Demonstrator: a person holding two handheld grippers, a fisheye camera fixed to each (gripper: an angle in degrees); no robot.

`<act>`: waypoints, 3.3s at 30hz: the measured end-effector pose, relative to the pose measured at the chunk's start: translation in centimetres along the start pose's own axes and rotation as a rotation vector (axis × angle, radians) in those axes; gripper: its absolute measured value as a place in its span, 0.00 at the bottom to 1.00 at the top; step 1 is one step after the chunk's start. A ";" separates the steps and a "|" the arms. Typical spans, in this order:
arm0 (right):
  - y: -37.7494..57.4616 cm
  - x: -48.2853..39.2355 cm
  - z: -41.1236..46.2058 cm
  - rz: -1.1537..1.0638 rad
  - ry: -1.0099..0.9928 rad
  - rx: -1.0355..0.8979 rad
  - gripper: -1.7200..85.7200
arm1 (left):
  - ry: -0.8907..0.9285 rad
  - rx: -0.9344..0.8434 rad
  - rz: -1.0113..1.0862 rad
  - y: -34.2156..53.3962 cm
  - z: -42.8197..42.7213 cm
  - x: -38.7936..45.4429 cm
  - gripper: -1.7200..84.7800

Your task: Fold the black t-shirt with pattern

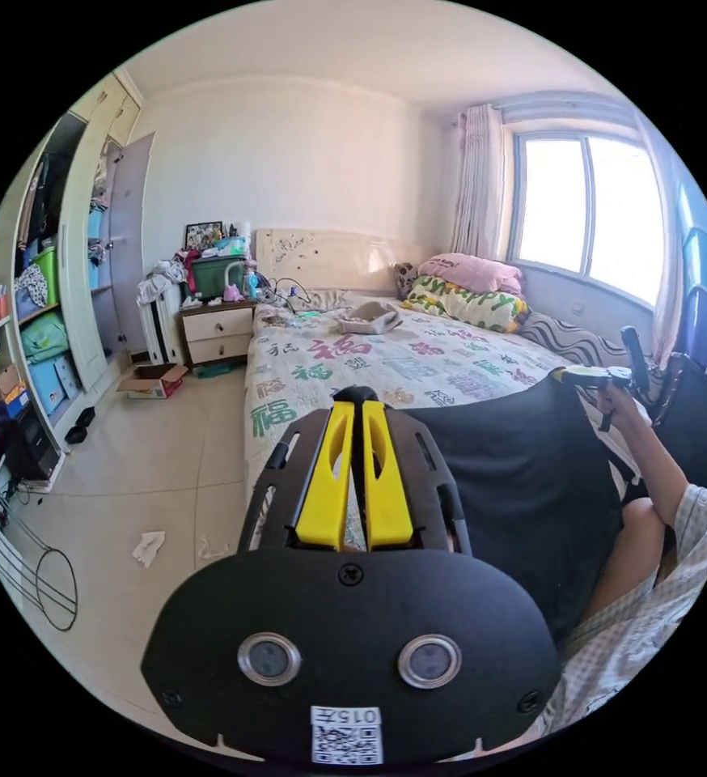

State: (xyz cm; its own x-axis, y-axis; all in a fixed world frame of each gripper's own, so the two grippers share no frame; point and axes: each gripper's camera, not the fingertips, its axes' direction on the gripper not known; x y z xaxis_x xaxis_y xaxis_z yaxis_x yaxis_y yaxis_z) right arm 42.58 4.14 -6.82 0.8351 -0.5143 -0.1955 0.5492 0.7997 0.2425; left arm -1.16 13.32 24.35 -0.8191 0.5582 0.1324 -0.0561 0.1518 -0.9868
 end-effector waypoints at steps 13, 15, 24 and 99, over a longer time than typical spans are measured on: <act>4.0 3.0 7.9 0.155 0.189 -0.244 0.06 | -0.396 -0.447 0.019 5.0 11.9 0.5 0.07; 4.3 3.1 6.1 0.164 0.040 -0.206 0.05 | -0.570 -0.506 0.071 6.5 11.8 -0.1 0.07; 11.3 -10.4 -4.4 -0.562 -0.418 -0.139 0.09 | -0.011 -0.202 0.333 12.1 -2.8 7.3 0.06; 17.1 -6.1 -3.3 -0.329 -0.450 -0.428 0.08 | 0.324 -0.321 0.553 6.7 15.1 33.3 0.03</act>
State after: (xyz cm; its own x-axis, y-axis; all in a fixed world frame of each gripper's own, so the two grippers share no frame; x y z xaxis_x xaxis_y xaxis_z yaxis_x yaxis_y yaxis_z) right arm 46.74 21.98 -4.65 0.6102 -0.7549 0.2404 0.7922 0.5845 -0.1754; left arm -37.44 20.60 20.74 -0.4654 0.8295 -0.3088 0.5295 -0.0186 -0.8481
